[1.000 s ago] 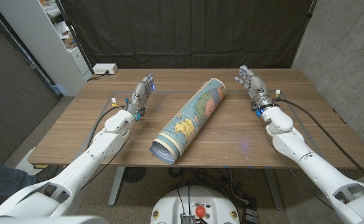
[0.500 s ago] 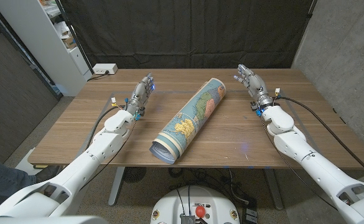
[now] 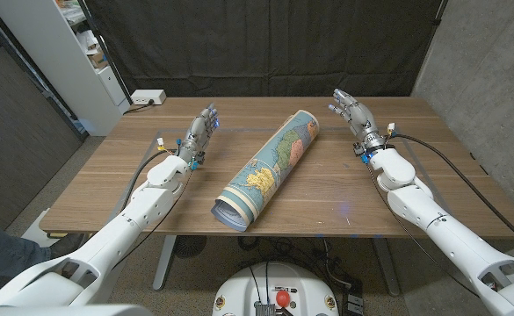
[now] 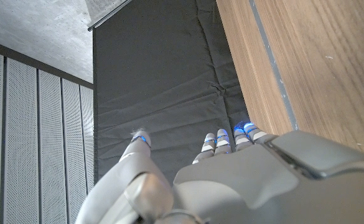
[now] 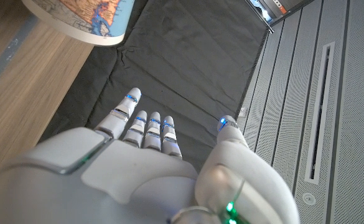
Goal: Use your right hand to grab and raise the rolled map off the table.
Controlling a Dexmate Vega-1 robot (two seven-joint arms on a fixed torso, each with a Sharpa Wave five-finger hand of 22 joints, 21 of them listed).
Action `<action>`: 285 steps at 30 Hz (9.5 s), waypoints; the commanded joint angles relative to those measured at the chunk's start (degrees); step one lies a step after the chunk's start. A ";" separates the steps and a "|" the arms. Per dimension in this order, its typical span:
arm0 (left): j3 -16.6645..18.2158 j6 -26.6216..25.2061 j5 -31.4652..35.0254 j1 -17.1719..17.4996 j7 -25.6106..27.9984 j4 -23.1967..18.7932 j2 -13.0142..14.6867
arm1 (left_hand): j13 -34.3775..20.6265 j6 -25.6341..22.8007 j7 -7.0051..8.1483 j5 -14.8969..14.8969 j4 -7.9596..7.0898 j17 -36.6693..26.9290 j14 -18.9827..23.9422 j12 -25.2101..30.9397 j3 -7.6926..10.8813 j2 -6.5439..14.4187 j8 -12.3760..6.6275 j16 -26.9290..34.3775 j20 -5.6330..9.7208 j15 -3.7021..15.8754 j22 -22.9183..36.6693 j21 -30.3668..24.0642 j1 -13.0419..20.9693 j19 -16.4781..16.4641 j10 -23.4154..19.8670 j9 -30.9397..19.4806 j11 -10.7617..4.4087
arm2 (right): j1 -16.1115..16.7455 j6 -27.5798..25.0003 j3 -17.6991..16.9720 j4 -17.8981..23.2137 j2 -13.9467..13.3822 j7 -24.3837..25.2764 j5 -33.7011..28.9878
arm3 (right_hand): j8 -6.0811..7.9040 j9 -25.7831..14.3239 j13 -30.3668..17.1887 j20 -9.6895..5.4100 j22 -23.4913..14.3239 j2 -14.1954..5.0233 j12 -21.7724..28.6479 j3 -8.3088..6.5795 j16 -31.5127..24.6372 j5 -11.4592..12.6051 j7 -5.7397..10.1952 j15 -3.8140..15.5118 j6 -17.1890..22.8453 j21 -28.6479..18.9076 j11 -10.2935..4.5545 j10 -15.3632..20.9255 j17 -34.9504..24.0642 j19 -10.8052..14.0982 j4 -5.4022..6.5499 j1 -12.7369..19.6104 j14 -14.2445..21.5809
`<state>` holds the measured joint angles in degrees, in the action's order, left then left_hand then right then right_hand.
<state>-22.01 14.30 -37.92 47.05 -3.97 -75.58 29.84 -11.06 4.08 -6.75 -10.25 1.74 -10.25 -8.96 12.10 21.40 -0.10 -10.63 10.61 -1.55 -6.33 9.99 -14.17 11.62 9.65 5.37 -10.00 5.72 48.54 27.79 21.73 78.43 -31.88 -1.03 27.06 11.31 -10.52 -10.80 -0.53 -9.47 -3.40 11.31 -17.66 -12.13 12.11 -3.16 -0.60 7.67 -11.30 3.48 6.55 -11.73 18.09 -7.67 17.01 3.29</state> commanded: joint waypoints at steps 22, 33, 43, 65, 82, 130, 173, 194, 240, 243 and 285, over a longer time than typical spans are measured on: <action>0.56 0.18 -0.14 1.91 0.38 -2.95 1.33 | -0.17 -0.79 0.08 -0.17 0.41 -0.25 -0.02 0.25 0.11 0.70 -0.27 0.36 -0.76 0.11 0.31 0.35 0.17 2.45 -0.26 -0.27 -0.17 | 0.33 5.02 0.47 1.61 0.25 2.37 -6.07 | 0.22 -0.34 -0.10 -0.18 -0.25 0.11 0.40 -0.39 -0.32 0.63 0.78 0.30 0.87 -0.23 -0.42 1.05 -0.12 1.31 -0.41 1.00 1.55; 0.40 -0.20 0.19 2.14 0.52 -3.70 1.77 | -0.17 -0.83 0.06 -0.17 0.50 -0.25 0.04 0.21 0.07 0.77 -0.25 0.37 -0.82 0.14 0.32 0.53 0.13 2.44 -0.19 -0.27 -0.16 | 0.43 7.63 0.30 0.78 0.94 2.86 -7.11 | 0.24 -0.35 -0.11 -0.25 -0.24 0.19 0.38 -0.44 -0.55 0.73 0.91 0.49 1.05 -0.40 -0.58 1.26 -0.13 2.14 -0.46 1.14 2.38; 0.57 -0.48 0.41 2.79 1.11 -4.86 2.36 | -0.17 -0.86 0.11 -0.17 0.56 -0.25 0.05 0.24 0.04 0.82 -0.24 0.36 -0.85 0.14 0.32 0.66 0.08 2.40 -0.29 -0.27 -0.27 | -0.41 10.78 0.76 -1.59 1.72 0.14 -5.84 | 0.24 -0.35 -0.13 -0.29 -0.22 0.72 0.33 -0.40 -0.66 0.88 0.85 0.58 1.16 -0.50 -0.25 1.39 -0.06 2.93 -0.77 1.49 3.07; 0.56 -0.51 0.32 2.79 0.63 -4.82 2.61 | -0.17 -1.02 0.09 -0.17 0.70 -0.26 0.10 0.21 -0.02 0.93 -0.27 0.34 -0.95 0.13 0.34 0.93 0.00 2.34 -0.26 -0.27 -0.14 | -1.38 13.86 1.38 -2.57 2.37 0.26 -9.28 | 0.25 -0.37 -0.16 -0.08 -0.17 1.96 0.17 -0.12 -0.43 1.22 1.01 0.69 1.36 -0.23 -0.24 1.23 0.02 3.08 -1.17 1.85 3.10; 0.67 -0.18 0.03 2.53 -0.47 -4.13 2.86 | -0.17 -1.15 0.14 -0.17 0.83 -0.26 0.10 0.20 -0.07 1.03 -0.28 0.32 -1.00 0.16 0.34 1.14 -0.05 2.27 -0.27 -0.28 -0.17 | -2.16 16.58 1.65 -3.16 3.57 3.63 -15.72 | 0.61 -0.42 -0.21 -0.31 -0.13 3.72 0.66 0.50 -0.80 1.99 1.97 1.45 2.71 -0.32 -0.82 3.05 0.01 4.53 -1.22 1.78 4.78; -0.38 -1.89 1.23 1.98 0.67 -5.28 2.86 | -0.17 -1.57 0.22 -0.17 1.12 -0.26 0.21 0.25 -0.16 1.27 -0.33 0.32 -1.28 0.16 0.37 1.56 -0.16 2.18 -0.49 -0.28 -0.12 | -3.81 21.15 1.40 -4.76 2.39 17.42 -37.30 | -0.61 -0.58 -0.38 -1.17 -0.06 5.26 -0.01 1.03 -0.48 4.52 3.28 2.41 -1.16 0.08 -2.30 2.37 -0.12 6.29 -0.78 1.69 5.39; -0.98 -3.18 1.93 1.65 1.60 -5.81 2.83 | -0.18 -1.72 0.34 -0.17 1.36 -0.26 0.20 0.23 -0.24 1.50 -0.28 0.28 -1.51 0.08 0.39 1.90 -0.27 2.19 -0.50 -0.29 -0.29 | -5.18 16.39 3.48 -0.05 -4.55 17.20 -44.33 | -0.14 -0.65 -0.46 -0.65 0.01 2.98 0.08 -2.20 -0.13 5.98 4.74 2.11 -2.19 0.46 -3.22 2.70 0.02 7.22 -1.90 7.17 5.75; -1.00 -3.06 2.06 2.01 1.71 -6.15 2.95 | -0.18 -1.76 0.29 -0.17 1.49 -0.27 0.20 0.17 -0.28 1.64 -0.25 0.28 -1.67 0.09 0.41 2.05 -0.35 2.18 -0.39 -0.29 -0.41 | -5.04 12.85 4.03 4.40 -8.18 16.32 -48.55 | -0.04 -0.68 -0.50 0.58 -0.02 4.43 -0.02 -1.59 -0.09 6.09 5.30 1.70 -2.20 0.45 -3.62 2.47 -0.09 7.62 -1.46 6.58 5.77; -1.38 -3.54 2.56 2.21 1.53 -7.12 3.51 | -0.19 -1.88 0.31 -0.16 1.76 -0.28 0.16 0.16 -0.37 1.87 -0.23 0.25 -1.88 0.13 0.43 2.29 -0.49 2.22 -0.41 -0.30 -0.38 | -5.43 6.02 4.60 12.68 -15.39 15.25 -57.76 | -0.54 -0.73 -0.52 1.95 -0.04 3.77 -0.64 -2.93 0.48 6.32 8.62 0.80 -4.76 0.77 -4.12 0.06 -0.19 7.31 -1.35 8.31 4.30; -1.44 -3.59 2.55 2.09 1.46 -7.02 3.46 | -0.19 -1.92 0.26 -0.16 1.77 -0.28 0.15 0.16 -0.38 1.89 -0.24 0.25 -1.94 0.08 0.43 2.32 -0.50 2.25 -0.42 -0.30 -0.43 | -5.72 5.47 4.87 13.18 -15.81 14.94 -58.65 | -0.52 -0.73 -0.52 2.04 -0.04 3.69 -0.65 -3.06 0.49 6.31 8.61 0.74 -4.83 0.79 -4.16 -0.08 -0.19 7.26 -1.38 8.50 4.26; -2.19 -4.50 2.70 1.29 1.32 -5.79 2.81 | -0.19 -2.01 0.27 -0.15 2.02 -0.29 0.14 0.20 -0.51 2.03 -0.22 0.26 -2.10 -0.05 0.45 2.50 -0.68 2.39 -0.54 -0.30 -0.28 | -9.25 1.21 8.45 17.62 -20.59 10.50 -68.21 | 0.57 -0.70 -0.50 6.66 -0.10 3.95 0.06 -5.18 0.50 5.07 11.25 -1.54 -2.98 1.69 -5.40 -1.14 -0.18 1.92 -1.53 11.75 2.31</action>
<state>-23.99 10.24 -35.32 48.44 -2.87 -81.46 32.77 -11.06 2.56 -6.43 -10.25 3.56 -10.24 -8.75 12.10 20.69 1.46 -10.63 10.61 -3.29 -6.14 10.25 -11.86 10.66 9.96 4.96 -10.00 5.32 40.04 29.66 29.26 95.31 -51.50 10.28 -39.11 11.31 -11.05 -11.04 5.95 -9.49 0.36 10.65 -22.32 -11.23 17.37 7.92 -2.97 4.01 -9.81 -1.77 4.60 -11.73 21.38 -9.17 28.17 5.03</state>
